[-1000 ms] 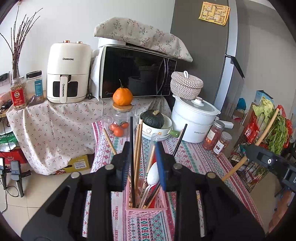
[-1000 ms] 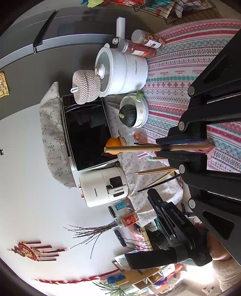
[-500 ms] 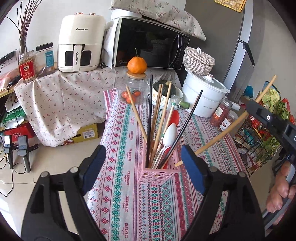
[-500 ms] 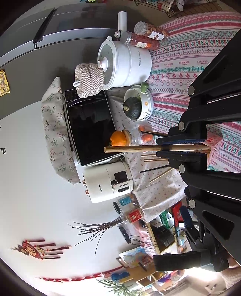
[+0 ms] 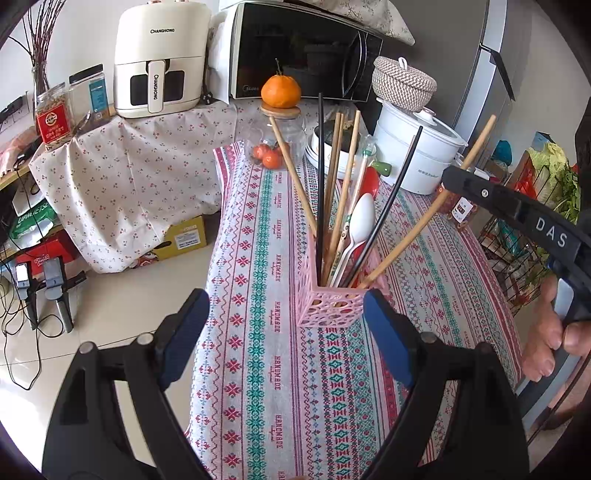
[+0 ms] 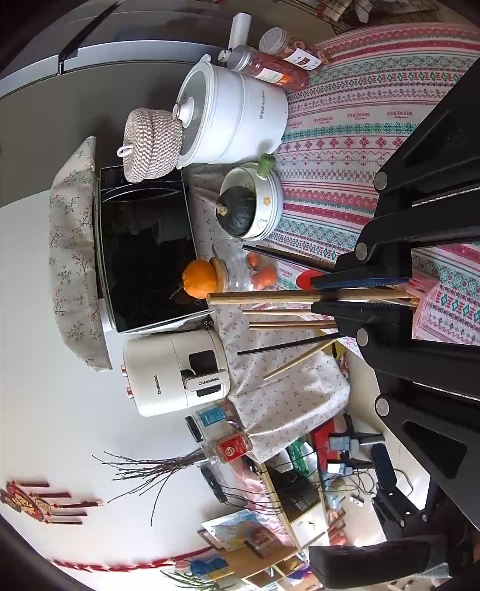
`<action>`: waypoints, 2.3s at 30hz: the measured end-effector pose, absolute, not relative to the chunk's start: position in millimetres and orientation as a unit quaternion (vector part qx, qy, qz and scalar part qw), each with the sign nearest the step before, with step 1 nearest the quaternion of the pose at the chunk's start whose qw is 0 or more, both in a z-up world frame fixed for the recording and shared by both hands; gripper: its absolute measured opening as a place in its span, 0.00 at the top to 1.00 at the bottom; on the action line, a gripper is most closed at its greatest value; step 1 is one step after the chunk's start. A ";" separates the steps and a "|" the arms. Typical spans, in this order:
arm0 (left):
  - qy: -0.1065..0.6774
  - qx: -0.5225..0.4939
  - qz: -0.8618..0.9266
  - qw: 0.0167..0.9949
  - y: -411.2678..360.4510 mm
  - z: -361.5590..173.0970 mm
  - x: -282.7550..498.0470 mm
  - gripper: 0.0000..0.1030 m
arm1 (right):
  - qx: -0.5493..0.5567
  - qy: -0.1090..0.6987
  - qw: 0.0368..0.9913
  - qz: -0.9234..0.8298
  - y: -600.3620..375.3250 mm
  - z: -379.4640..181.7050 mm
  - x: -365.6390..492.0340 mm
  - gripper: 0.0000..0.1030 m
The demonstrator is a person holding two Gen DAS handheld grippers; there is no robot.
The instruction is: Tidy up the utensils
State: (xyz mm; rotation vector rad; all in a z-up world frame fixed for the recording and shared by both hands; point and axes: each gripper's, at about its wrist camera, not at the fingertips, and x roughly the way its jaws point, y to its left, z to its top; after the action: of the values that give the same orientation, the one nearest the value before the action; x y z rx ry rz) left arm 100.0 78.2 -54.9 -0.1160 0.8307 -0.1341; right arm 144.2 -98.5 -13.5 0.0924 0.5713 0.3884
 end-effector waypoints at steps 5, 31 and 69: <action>0.401 -0.052 -0.066 0.912 74.4 -53.5 98.6 0.17 | 0.053 0.293 0.935 0.191 -101.4 -20.6 146.6 0.67; 0.335 -0.026 0.002 0.942 29.5 -0.1 5.6 0.01 | -0.003 0.332 0.942 0.039 -192.9 6.1 19.1 0.00; 0.321 -0.033 -0.009 0.947 12.1 3.5 -1.4 0.01 | -0.013 0.318 0.948 0.026 -186.0 7.6 17.3 0.00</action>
State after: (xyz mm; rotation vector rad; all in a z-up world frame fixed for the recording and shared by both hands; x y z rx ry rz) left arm -1.4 12.1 3.5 -0.0666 0.6534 -0.0181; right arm 17.3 -186.0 7.6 -0.0259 0.6476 0.0525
